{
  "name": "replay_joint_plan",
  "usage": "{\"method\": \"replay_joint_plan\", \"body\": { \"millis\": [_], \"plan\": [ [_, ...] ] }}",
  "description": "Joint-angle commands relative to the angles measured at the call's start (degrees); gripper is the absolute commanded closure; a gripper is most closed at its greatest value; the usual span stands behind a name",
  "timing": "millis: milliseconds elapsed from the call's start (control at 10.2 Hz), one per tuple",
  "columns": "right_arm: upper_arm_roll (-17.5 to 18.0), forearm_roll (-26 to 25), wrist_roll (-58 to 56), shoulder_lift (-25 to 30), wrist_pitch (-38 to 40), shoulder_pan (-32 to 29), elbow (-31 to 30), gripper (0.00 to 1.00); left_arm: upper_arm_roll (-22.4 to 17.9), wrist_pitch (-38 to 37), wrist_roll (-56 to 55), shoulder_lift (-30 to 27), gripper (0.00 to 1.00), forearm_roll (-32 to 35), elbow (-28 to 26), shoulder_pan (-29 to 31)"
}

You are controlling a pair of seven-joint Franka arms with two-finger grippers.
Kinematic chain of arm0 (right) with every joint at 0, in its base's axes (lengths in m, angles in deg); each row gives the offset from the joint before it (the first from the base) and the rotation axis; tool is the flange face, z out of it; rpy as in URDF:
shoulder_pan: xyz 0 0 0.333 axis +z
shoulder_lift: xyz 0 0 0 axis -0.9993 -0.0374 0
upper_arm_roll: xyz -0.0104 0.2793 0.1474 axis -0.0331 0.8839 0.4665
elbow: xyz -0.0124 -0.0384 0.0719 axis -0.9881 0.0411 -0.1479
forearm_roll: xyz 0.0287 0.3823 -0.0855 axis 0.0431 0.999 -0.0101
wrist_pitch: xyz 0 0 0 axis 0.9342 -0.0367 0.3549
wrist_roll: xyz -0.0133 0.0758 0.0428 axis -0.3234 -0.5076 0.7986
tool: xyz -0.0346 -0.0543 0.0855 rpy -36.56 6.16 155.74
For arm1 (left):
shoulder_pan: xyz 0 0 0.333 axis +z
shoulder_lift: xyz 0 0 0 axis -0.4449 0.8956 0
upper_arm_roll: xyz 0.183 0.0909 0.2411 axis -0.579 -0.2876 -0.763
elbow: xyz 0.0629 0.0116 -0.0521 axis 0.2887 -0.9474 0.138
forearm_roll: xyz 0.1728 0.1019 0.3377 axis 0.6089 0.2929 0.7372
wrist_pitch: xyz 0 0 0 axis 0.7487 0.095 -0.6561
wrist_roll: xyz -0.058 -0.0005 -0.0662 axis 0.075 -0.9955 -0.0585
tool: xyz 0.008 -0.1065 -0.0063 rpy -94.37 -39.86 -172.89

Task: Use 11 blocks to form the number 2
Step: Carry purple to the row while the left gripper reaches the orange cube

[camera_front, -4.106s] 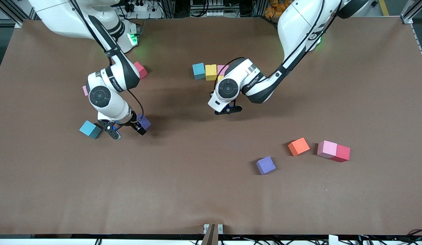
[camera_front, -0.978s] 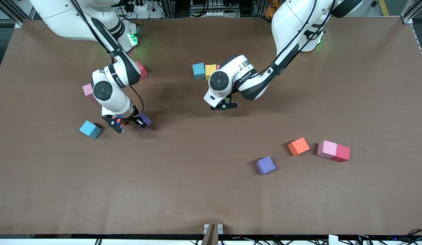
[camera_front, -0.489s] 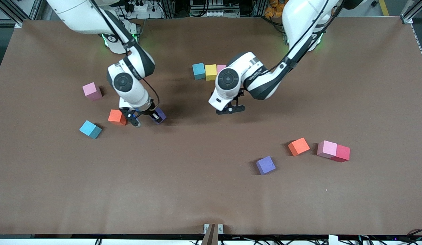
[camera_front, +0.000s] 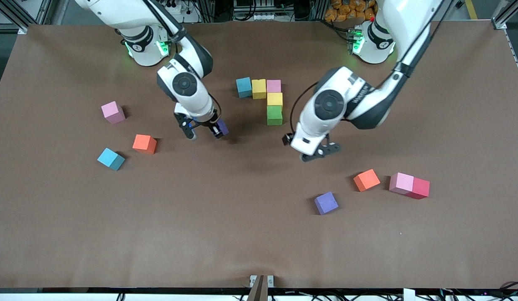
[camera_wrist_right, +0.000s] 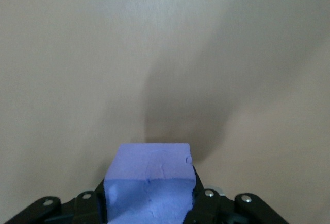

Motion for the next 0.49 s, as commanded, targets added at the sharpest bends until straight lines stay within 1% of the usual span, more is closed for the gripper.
{"method": "replay_joint_plan", "body": {
  "millis": [0,293,391],
  "plan": [
    [0.02,0.45,8.57,-2.47,0.87,3.59,2.79,1.0,0.44,-0.99,0.08,-0.24,0.0,0.83,1.12,4.08],
    [0.02,0.45,19.98,-5.29,-2.2,5.62,4.11,1.0,0.27,-2.57,7.96,-0.06,0.0,1.36,2.09,9.71],
    [-0.07,0.45,22.99,-7.65,-1.69,8.06,6.38,1.0,0.09,-2.66,10.95,0.11,0.0,1.45,2.18,11.38]
  ]
}}
